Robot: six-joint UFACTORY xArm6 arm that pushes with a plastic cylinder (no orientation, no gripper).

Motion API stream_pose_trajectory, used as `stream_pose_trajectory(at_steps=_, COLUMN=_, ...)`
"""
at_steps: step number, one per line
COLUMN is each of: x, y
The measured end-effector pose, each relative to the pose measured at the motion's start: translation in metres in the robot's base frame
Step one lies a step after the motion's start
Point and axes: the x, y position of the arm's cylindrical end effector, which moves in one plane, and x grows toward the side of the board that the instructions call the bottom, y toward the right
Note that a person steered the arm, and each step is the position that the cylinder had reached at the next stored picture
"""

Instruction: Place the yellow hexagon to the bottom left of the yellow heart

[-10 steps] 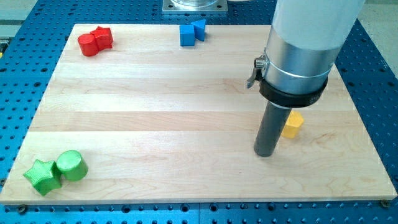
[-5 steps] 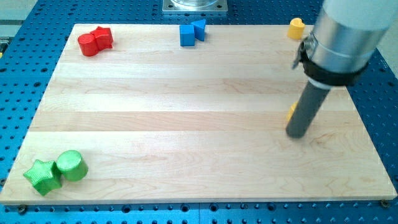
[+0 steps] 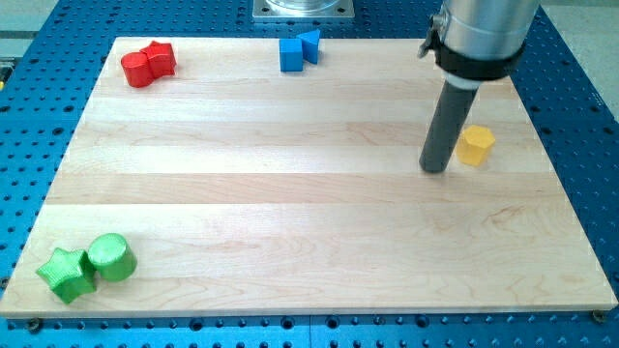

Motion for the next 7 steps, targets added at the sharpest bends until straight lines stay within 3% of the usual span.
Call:
stream_pose_trajectory(at_steps=1, x=0.006, y=-0.017)
stream_pose_trajectory(at_steps=2, x=0.035, y=0.007)
stream_pose_trajectory(at_steps=5, x=0.026, y=0.049)
stream_pose_trajectory(at_steps=7, x=-0.044, y=0.06)
